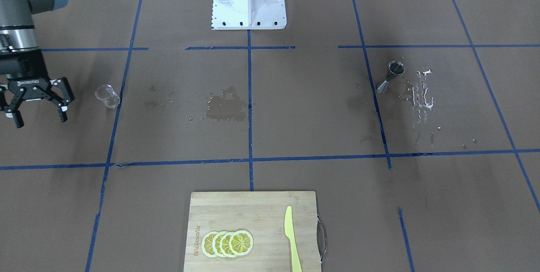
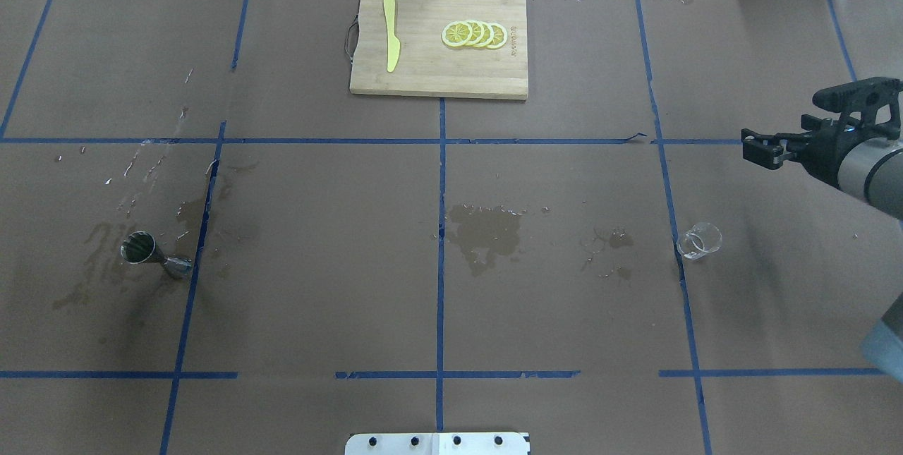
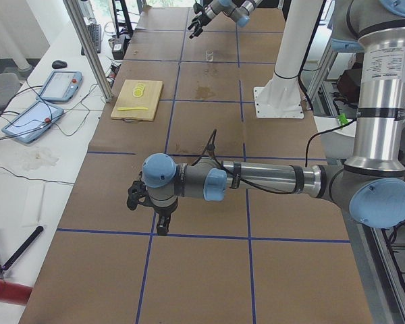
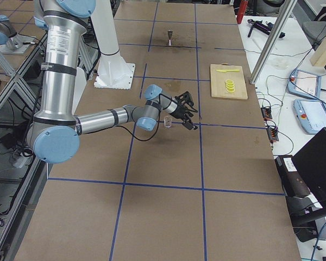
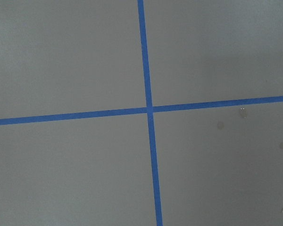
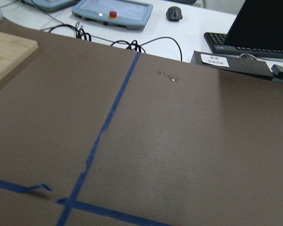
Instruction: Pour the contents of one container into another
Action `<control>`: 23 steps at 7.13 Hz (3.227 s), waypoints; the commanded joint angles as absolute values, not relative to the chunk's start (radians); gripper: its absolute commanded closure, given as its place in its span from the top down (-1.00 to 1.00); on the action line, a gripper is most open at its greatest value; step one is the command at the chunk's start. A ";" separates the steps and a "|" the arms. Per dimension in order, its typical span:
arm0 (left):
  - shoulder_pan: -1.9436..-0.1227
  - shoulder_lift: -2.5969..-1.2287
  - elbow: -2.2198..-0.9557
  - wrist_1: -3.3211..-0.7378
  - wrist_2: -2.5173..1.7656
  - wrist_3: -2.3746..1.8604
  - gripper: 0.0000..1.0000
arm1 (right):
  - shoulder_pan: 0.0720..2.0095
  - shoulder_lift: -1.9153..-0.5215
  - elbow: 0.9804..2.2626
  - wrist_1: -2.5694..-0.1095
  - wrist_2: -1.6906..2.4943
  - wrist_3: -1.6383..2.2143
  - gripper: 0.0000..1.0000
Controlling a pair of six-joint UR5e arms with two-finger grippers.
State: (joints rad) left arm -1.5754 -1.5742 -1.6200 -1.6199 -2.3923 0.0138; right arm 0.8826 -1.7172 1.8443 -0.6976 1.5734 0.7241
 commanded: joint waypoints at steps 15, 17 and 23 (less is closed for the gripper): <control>-1.571 -1.568 -1.655 -1.618 -2.390 0.015 1.00 | 1.565 -1.778 1.787 -1.554 2.319 0.078 1.00; -1.571 -1.565 -1.655 -1.618 -2.390 0.015 1.00 | 1.565 -1.778 1.789 -1.552 2.319 0.081 1.00; -1.571 -1.565 -1.657 -1.620 -2.391 0.015 1.00 | 1.565 -1.773 1.787 -1.552 2.319 0.087 1.00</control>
